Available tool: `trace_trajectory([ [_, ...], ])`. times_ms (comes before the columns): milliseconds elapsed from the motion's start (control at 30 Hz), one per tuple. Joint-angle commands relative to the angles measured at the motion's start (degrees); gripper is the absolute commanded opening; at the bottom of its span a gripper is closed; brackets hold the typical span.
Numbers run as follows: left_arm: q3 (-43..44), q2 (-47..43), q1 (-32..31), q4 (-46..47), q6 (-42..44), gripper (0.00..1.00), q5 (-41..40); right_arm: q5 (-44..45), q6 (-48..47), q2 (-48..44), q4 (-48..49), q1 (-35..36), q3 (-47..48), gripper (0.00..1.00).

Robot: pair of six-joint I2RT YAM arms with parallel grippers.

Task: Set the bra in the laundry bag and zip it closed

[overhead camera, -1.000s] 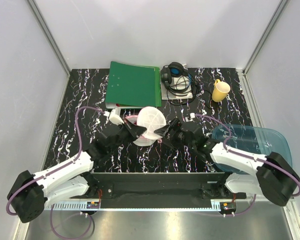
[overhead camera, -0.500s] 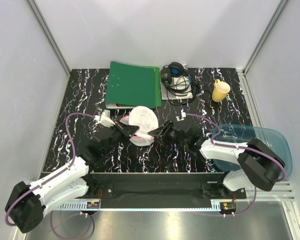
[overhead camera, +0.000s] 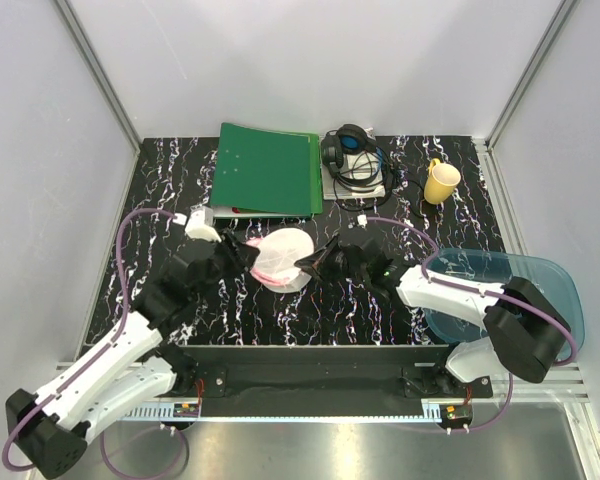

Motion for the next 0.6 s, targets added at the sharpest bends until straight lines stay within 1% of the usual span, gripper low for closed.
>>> trace_trajectory([
  [0,0.0,-3.5,-2.4,-5.6,4.0,0.37,3.9,1.2,1.5,-1.1,-6.0,0.4,3.8,0.00],
  [33,-0.7,-3.5,-3.3,-6.0,3.0,0.37,5.6,1.3,1.5,-1.1,-6.2,0.5,4.0,0.00],
  [67,-1.0,-2.8,-4.4,-6.0,2.1,0.44,6.3,1.3,1.6,-1.0,-7.0,0.5,4.2,0.00],
  [133,-0.5,-1.2,-8.7,-6.0,-0.6,0.50,6.5,1.3,2.0,-1.0,-7.7,0.5,5.0,0.00],
  [167,0.1,1.1,-10.8,-6.2,-1.3,0.54,5.3,1.5,2.0,-1.1,-8.8,0.5,5.0,0.00],
  [200,0.9,2.4,-15.3,-6.4,-1.9,0.56,3.8,1.8,2.6,-1.2,-9.2,0.5,5.2,0.00],
  [233,2.1,4.1,-17.6,-7.1,-2.1,0.56,-0.3,2.5,3.0,-1.4,-9.3,0.5,5.1,0.00],
  [267,3.9,5.7,-19.7,-7.4,-2.4,0.56,-2.4,2.7,3.2,-1.6,-9.4,0.5,5.2,0.00],
  [300,4.7,9.3,-22.3,-7.5,-2.7,0.56,-4.0,2.8,3.7,-1.8,-9.4,0.5,5.3,0.00],
  [367,6.5,12.7,-23.2,-7.5,-3.2,0.54,-5.2,2.8,3.6,-2.0,-11.1,0.5,5.7,0.00],
  [400,6.9,16.0,-23.6,-7.5,-3.7,0.52,-5.3,2.8,3.5,-2.2,-11.3,0.5,6.1,0.00],
  [467,7.6,18.1,-23.6,-8.0,-4.4,0.51,-7.0,2.8,3.4,-2.5,-11.8,0.5,6.3,0.00],
  [533,8.2,19.5,-23.7,-8.1,-5.5,0.47,-9.4,2.8,3.4,-2.7,-12.0,0.5,6.2,0.00],
  [567,8.3,19.8,-23.7,-8.2,-5.6,0.47,-10.0,2.8,3.4,-2.8,-12.0,0.5,6.1,0.00],
])
